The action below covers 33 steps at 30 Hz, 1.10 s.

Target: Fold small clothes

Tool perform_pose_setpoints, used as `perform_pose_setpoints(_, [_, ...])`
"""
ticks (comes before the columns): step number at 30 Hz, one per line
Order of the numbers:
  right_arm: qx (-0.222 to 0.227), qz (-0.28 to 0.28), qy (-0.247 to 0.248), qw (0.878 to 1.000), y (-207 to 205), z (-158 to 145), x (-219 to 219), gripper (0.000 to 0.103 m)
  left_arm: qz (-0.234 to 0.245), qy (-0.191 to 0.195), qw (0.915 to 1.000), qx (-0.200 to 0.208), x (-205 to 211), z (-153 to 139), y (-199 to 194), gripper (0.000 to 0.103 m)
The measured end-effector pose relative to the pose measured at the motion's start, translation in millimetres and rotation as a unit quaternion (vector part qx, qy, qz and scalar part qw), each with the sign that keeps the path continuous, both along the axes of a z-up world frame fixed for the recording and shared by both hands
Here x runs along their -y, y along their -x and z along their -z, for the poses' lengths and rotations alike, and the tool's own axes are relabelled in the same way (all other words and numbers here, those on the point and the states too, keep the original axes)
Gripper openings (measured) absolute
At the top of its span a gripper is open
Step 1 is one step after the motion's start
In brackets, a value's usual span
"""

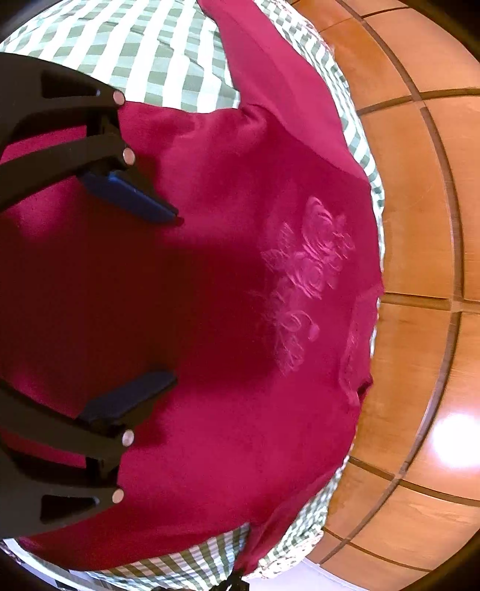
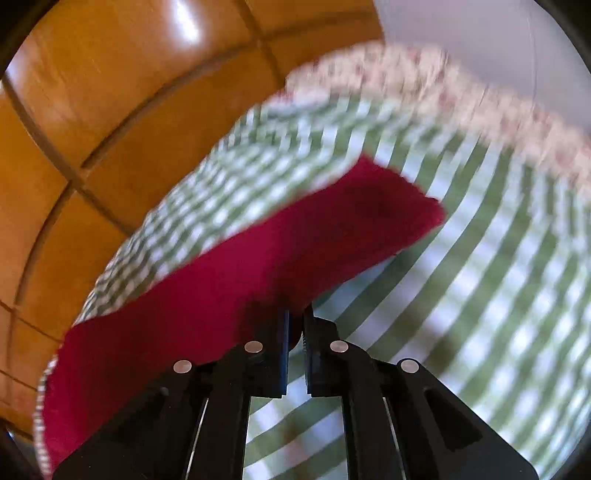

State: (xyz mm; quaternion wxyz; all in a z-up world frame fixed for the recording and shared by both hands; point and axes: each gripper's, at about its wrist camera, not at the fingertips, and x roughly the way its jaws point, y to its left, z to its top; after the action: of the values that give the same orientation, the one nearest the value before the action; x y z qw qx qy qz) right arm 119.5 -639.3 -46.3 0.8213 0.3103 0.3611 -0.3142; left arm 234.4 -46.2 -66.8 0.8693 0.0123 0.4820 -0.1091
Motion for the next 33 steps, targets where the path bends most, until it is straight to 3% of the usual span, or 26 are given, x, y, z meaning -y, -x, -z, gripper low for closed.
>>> perform_pose_setpoints(3, [-0.059, 0.007, 0.004, 0.998, -7.2, 17.1, 10.8, 0.005, 0.007, -0.003, 1.0000, 0.003, 0.6, 0.3, 2.5, 0.085])
perform_pose_setpoints(5, [-0.051, 0.006, 0.001, 0.999, -5.4, 19.1, 8.7, 0.005, 0.005, 0.004, 1.0000, 0.002, -4.1, -2.3, 5.8, 0.085])
perform_pose_setpoints(6, [-0.035, 0.006, -0.013, 0.999, -3.3, 18.0, 8.0, 0.013, 0.001, 0.008, 1.0000, 0.003, -9.3, -4.5, 8.5, 0.085])
perform_pose_setpoints(7, [-0.020, 0.011, -0.032, 0.999, 2.0, 16.4, 6.1, 0.034, -0.003, 0.011, 0.9999, 0.004, -15.5, -6.5, 11.9, 0.085])
perform_pose_setpoints(9, [-0.002, 0.007, -0.043, 0.999, 10.7, 9.6, -2.1, 0.063, -0.013, 0.022, 0.9996, 0.008, -31.0, -10.6, 21.0, 0.085])
perform_pose_setpoints(10, [-0.001, -0.002, -0.036, 0.999, 15.2, 4.3, -12.2, 0.063, -0.017, 0.025, 0.9995, 0.009, -37.0, -11.4, 24.7, 0.085])
perform_pose_setpoints(15, [0.005, -0.139, -0.072, 0.988, 31.0, -2.5, -92.0, 0.063, -0.045, 0.021, 0.9987, 0.013, -75.6, -14.5, 52.5, 0.085])
perform_pose_setpoints(16, [0.002, -0.189, -0.088, 0.978, 36.1, -1.5, -122.3, 0.063, -0.053, 0.020, 0.9983, 0.015, -86.1, -15.8, 60.3, 0.085])
perform_pose_setpoints(21, [-0.004, -0.320, -0.139, 0.937, 72.7, 3.7, -223.6, 0.063, -0.080, 0.038, 0.9961, 0.001, -132.4, -14.2, 99.6, 0.085])
perform_pose_setpoints(25, [-0.014, -0.358, -0.143, 0.923, 104.2, 5.1, -267.0, 0.060, -0.071, 0.053, 0.9958, -0.026, -146.3, -0.7, 128.1, 0.082])
perform_pose_setpoints(26, [-0.017, -0.363, -0.137, 0.922, 112.1, 4.3, -274.7, 0.056, -0.066, 0.055, 0.9958, -0.030, -146.8, 2.7, 133.5, 0.076])
perform_pose_setpoints(28, [-0.026, -0.370, -0.141, 0.918, 117.1, 5.2, -280.6, 0.033, -0.057, 0.052, 0.9967, -0.028, -144.6, 6.9, 143.9, 0.068])
perform_pose_setpoints(29, [-0.032, -0.373, -0.138, 0.917, 118.5, 5.8, -282.8, 0.027, -0.051, 0.052, 0.9970, -0.026, -142.6, 6.7, 146.1, 0.053])
perform_pose_setpoints(30, [-0.041, -0.378, -0.130, 0.916, 117.5, 6.5, -284.2, 0.016, -0.043, 0.057, 0.9971, -0.028, -141.6, 6.5, 146.9, 0.026])
perform_pose_setpoints(31, [-0.050, -0.382, -0.122, 0.914, 112.8, 6.5, -283.2, 0.008, -0.030, 0.071, 0.9964, -0.036, -140.8, 5.9, 146.7, 0.013])
perform_pose_setpoints(33, [-0.060, -0.393, -0.098, 0.912, 118.5, 0.7, -294.9, 0.007, -0.018, 0.070, 0.9970, -0.029, -139.8, -0.2, 149.5, 0.009])
